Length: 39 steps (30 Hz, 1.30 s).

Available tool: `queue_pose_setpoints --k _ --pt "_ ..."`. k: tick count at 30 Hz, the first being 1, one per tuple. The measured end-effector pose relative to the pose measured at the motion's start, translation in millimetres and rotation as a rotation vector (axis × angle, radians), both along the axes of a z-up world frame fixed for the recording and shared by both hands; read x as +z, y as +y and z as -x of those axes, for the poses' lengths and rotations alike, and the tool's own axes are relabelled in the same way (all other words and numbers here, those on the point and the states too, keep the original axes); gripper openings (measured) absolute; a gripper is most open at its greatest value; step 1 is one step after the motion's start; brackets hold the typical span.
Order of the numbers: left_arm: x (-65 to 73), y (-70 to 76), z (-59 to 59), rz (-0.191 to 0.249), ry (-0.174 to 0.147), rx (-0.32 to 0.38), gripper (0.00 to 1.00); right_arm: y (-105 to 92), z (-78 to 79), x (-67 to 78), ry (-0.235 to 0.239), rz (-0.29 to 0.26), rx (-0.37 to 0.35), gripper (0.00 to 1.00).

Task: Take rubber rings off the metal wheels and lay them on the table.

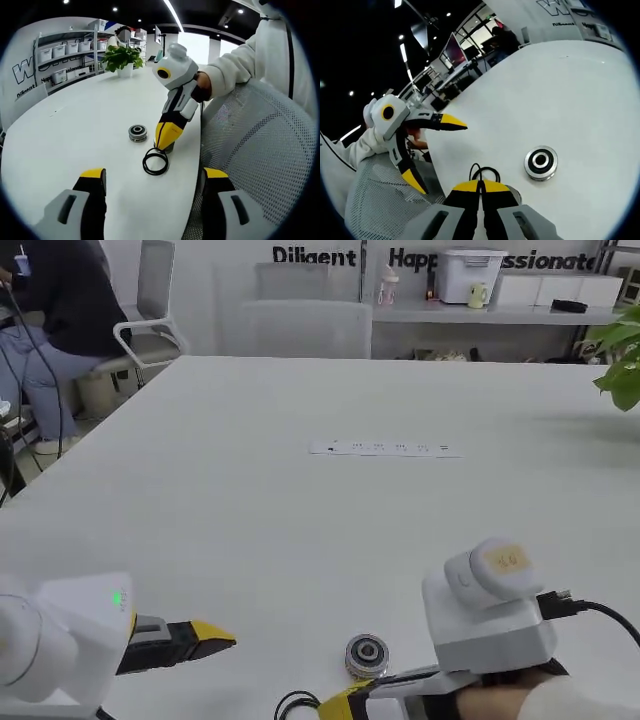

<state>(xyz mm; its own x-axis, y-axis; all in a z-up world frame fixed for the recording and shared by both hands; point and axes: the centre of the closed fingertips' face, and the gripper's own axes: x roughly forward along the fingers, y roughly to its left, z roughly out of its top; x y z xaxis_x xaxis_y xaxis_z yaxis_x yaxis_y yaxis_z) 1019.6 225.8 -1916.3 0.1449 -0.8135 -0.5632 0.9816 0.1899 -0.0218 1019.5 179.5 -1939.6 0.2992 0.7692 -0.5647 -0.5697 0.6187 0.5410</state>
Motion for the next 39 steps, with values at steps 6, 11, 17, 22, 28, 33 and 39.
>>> queue_pose_setpoints --k 6,11,17,22,28,33,39 --pt "-0.4 0.0 0.4 -0.002 0.001 0.001 0.75 -0.5 0.0 -1.2 -0.013 0.014 0.009 0.0" --pt "-1.4 0.2 0.3 -0.007 0.0 0.001 0.74 -2.8 -1.6 -2.6 -0.025 0.032 0.007 0.0" --pt "-1.1 0.0 0.1 -0.008 0.0 0.001 0.74 -3.5 -2.4 -2.8 -0.03 0.036 0.007 0.0" --pt "-1.8 0.4 0.2 -0.01 0.001 0.0 0.73 -4.2 -4.4 -3.5 -0.049 0.05 0.009 0.0" --pt "-2.2 0.7 0.1 -0.011 0.003 0.002 0.73 -3.3 -4.7 -3.5 -0.067 0.06 0.019 0.0" --pt "-2.1 0.5 0.5 -0.011 0.003 0.002 0.72 -7.2 -9.1 -0.1 -0.077 0.056 0.002 0.0" --pt "-1.8 0.3 0.5 -0.01 0.001 0.002 0.72 -14.5 -18.4 6.1 -0.09 0.045 -0.041 0.0"
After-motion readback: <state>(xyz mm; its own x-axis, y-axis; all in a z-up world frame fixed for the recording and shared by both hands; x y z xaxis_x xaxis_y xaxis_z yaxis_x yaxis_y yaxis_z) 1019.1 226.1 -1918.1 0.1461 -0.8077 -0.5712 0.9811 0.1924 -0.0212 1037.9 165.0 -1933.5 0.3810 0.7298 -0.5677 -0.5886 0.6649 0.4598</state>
